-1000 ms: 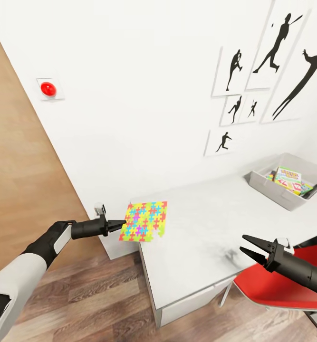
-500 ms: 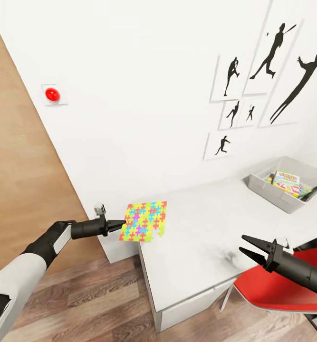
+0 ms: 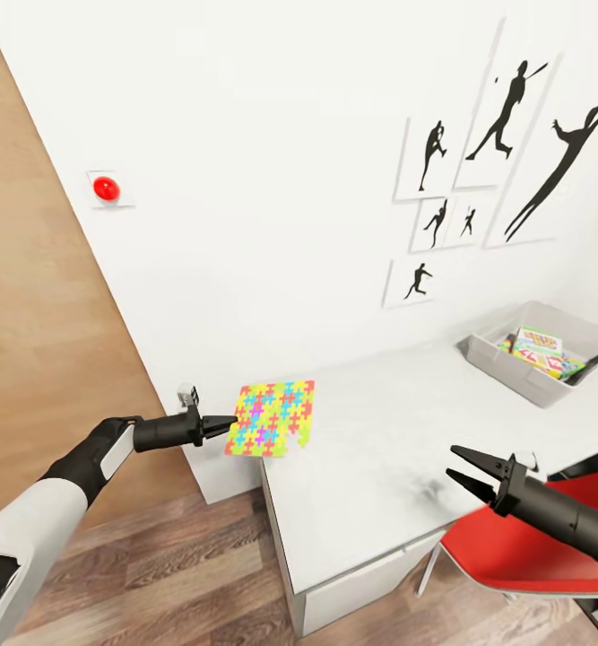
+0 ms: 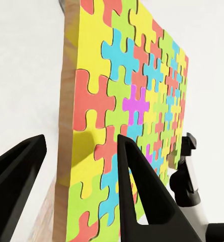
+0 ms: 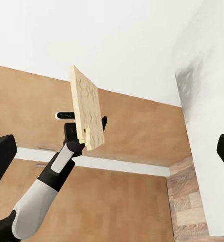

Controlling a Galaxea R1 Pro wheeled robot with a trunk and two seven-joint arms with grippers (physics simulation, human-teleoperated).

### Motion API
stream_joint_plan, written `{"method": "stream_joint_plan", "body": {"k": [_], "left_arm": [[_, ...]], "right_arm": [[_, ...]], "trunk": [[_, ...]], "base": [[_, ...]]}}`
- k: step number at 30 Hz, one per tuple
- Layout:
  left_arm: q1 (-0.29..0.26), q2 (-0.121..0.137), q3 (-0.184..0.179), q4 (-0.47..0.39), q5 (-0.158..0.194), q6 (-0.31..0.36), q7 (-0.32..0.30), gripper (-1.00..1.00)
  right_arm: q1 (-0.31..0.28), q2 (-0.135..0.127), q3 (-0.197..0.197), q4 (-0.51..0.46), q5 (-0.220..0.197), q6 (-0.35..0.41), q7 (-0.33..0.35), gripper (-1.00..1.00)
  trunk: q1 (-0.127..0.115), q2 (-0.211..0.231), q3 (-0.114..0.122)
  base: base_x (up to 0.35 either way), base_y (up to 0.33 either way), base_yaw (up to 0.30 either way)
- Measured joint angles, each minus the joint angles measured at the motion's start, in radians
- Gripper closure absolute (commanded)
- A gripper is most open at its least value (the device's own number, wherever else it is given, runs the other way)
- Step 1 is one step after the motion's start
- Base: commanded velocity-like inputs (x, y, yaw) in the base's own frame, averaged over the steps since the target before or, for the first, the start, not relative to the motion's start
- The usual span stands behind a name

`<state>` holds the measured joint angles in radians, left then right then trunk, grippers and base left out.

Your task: Put all the toys in the child's room - the three board games (two on the bed and one on the table), the two jigsaw puzzles on the table, and the tennis ball on the table - inside the toy box on the table in the child's room.

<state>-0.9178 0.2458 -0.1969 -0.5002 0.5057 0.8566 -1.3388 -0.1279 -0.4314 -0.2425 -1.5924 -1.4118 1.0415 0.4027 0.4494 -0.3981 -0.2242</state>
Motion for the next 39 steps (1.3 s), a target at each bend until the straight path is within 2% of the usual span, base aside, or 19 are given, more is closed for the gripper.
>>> {"method": "stream_joint_plan", "body": {"k": [3, 6, 28, 39], "left_arm": [[0.000, 0.000, 0.000, 0.000, -0.009, 0.001, -0.001, 1.00], [0.000, 0.000, 0.000, 0.000, -0.015, 0.001, -0.001, 1.00], [0.000, 0.000, 0.000, 0.000, -0.017, 0.001, -0.001, 1.00], [0.000, 0.000, 0.001, -0.001, -0.017, 0.004, -0.007, 1.00]], "right_arm": [[0.000, 0.015, 0.000, 0.000, 0.000, 0.001, -0.017, -1.00], [0.000, 0.018, 0.000, 0.000, 0.000, 0.001, -0.031, -1.00], [0.000, 0.019, 0.000, 0.000, -0.001, 0.001, -0.039, -1.00], [0.000, 0.020, 0.000, 0.000, -0.001, 0.001, -0.039, -1.00]], "trunk": [[0.000, 0.000, 0.005], [0.000, 0.000, 0.009], [0.000, 0.000, 0.043], [0.000, 0.000, 0.045]], "base": [[0.000, 0.000, 0.000], [0.000, 0.000, 0.000], [0.000, 0.000, 0.000], [0.000, 0.000, 0.000]]}}
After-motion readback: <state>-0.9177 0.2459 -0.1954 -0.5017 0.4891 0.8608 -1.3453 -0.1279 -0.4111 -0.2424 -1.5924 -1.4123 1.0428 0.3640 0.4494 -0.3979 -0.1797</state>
